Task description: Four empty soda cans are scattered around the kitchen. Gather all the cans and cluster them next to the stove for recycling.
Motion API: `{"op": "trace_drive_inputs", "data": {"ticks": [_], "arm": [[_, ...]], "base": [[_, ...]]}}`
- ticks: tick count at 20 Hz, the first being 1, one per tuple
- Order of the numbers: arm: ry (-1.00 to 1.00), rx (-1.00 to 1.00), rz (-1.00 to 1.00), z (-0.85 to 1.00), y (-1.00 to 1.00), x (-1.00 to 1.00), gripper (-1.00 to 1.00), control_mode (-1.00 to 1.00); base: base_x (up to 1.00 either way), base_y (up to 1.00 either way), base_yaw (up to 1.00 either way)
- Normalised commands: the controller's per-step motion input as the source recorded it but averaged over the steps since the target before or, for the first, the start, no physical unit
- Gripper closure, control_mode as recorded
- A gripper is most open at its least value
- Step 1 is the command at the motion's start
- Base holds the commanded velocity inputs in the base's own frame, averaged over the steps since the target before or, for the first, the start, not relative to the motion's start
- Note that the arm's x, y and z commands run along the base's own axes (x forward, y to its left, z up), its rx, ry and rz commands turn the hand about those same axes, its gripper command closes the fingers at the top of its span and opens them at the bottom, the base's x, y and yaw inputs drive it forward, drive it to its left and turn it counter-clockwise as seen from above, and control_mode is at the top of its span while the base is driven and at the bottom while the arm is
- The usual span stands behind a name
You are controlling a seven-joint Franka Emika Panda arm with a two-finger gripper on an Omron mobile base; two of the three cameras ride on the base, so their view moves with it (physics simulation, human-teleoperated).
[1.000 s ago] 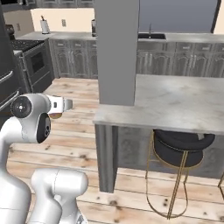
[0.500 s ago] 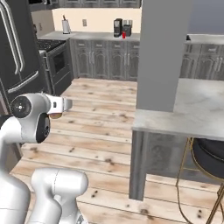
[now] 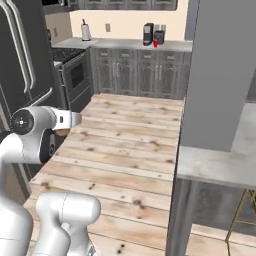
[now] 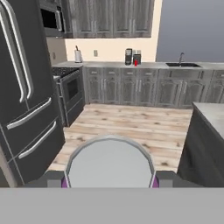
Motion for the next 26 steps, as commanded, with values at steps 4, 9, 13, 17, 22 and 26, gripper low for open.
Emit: {"op": "trace_drive_inputs", "data": {"ticks": [4, 9, 13, 17, 22, 26], "arm": [[0.0, 0.0, 0.0, 0.0, 0.0, 0.0, 1.0, 1.0], [0.0, 0.0, 0.0, 0.0, 0.0, 0.0, 1.0, 1.0], [0.0, 0.0, 0.0, 0.0, 0.0, 0.0, 1.0, 1.0], [0.0, 0.0, 0.0, 0.0, 0.0, 0.0, 1.0, 1.0], [0.0, 0.0, 0.0, 0.0, 0.0, 0.0, 1.0, 1.0], [0.0, 0.0, 0.0, 0.0, 0.0, 0.0, 1.0, 1.0]], "base": [[0.97, 0.15, 0.02], [0.95, 0.07, 0.0], [0.97, 0.16, 0.0], [0.94, 0.3, 0.0], [0.92, 0.37, 0.0], [0.91, 0.4, 0.0]]}}
